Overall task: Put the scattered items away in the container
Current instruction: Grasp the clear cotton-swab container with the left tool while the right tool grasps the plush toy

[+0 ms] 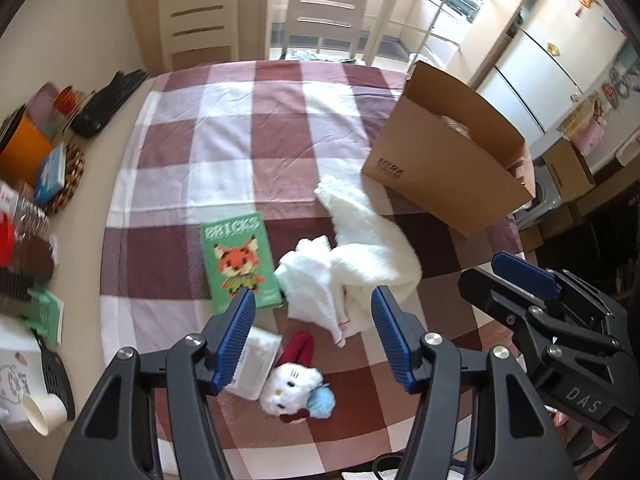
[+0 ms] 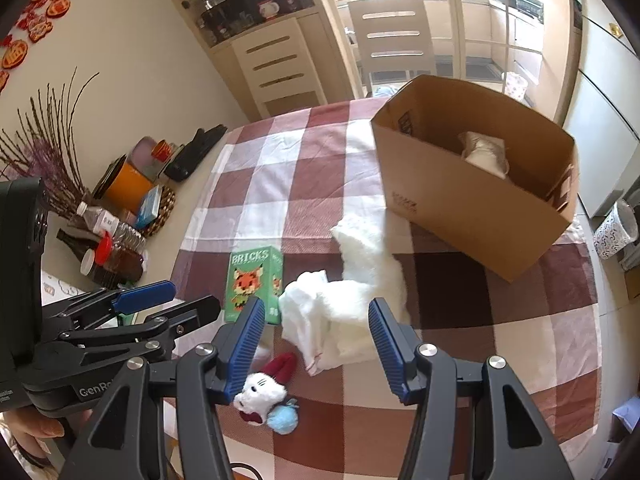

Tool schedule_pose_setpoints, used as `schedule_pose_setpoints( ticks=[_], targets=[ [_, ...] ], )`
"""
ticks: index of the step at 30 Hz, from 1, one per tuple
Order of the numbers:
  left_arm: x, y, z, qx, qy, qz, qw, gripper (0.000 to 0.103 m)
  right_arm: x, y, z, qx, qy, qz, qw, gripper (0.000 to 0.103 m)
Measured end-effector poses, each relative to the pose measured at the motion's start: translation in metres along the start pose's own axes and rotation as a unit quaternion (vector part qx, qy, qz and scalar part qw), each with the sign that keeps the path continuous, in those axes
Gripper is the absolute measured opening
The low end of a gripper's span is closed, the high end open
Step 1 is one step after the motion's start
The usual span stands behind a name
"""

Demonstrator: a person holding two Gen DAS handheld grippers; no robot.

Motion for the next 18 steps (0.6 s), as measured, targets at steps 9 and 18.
schedule_pose_setpoints(
  ticks=[9,18],
  targets=[
    [0.051,-0.030,0.004,0.013,0.021,-0.070,0.9972,0.061,0.006,-0.023,0.021,0.023,-0.003,-0.005,1.000,0.055],
    [0.090,-0.070,0.021,0.044,0.045,-0.124,0.9903,0.061,-0.016,-0.059,0.044,0.062,-0.009,0.016,0.998,0.055]
  ],
)
Point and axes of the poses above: each gripper's, at about its wrist camera, not at the fingertips, and z roughly the way its jaws point, x to its left, y to its top, the point moved 1 cm from there along z, roughly the way its jaws point, and after that the axes turned 4 degrees about x, right-handed, at the moved point
